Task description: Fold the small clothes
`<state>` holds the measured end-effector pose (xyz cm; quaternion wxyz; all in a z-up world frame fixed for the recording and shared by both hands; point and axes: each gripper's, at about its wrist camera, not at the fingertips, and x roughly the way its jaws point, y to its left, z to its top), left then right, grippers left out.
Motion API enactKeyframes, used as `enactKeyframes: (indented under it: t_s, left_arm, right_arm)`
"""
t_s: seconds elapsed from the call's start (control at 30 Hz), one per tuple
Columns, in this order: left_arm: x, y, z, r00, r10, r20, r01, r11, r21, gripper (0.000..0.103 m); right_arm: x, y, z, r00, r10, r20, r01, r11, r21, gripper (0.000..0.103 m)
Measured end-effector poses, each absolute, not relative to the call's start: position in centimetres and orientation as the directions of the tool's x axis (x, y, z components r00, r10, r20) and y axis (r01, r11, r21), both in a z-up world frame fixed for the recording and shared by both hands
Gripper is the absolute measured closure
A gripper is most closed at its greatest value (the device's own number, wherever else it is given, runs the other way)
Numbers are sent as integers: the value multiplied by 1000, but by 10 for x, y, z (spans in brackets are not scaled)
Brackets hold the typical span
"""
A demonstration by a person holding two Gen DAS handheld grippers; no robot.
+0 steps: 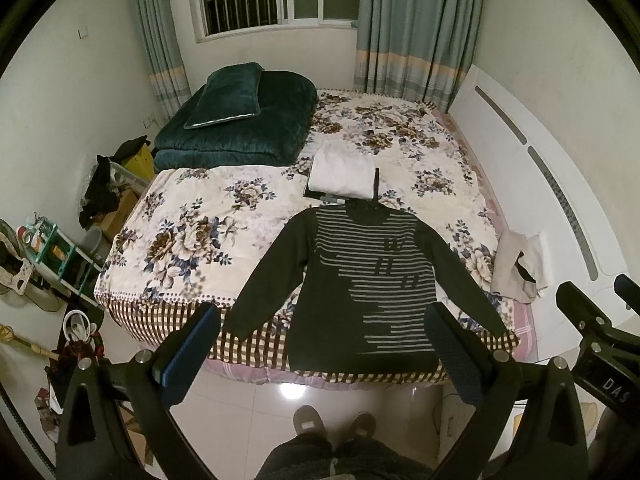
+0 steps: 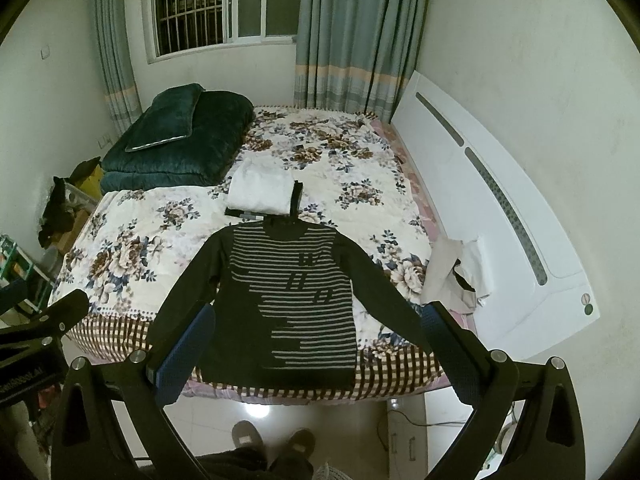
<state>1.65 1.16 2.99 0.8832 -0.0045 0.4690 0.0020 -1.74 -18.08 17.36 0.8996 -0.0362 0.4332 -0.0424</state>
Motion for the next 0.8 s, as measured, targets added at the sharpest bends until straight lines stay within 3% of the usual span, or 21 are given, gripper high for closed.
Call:
enactKeyframes:
  t_s: [0.8]
  left_arm:
    - [12,9,29,570,-13,-821,-9,1000,-21,0]
  right_arm:
    - [-16,-169,184,629,-81,-773,23,996,-85,0]
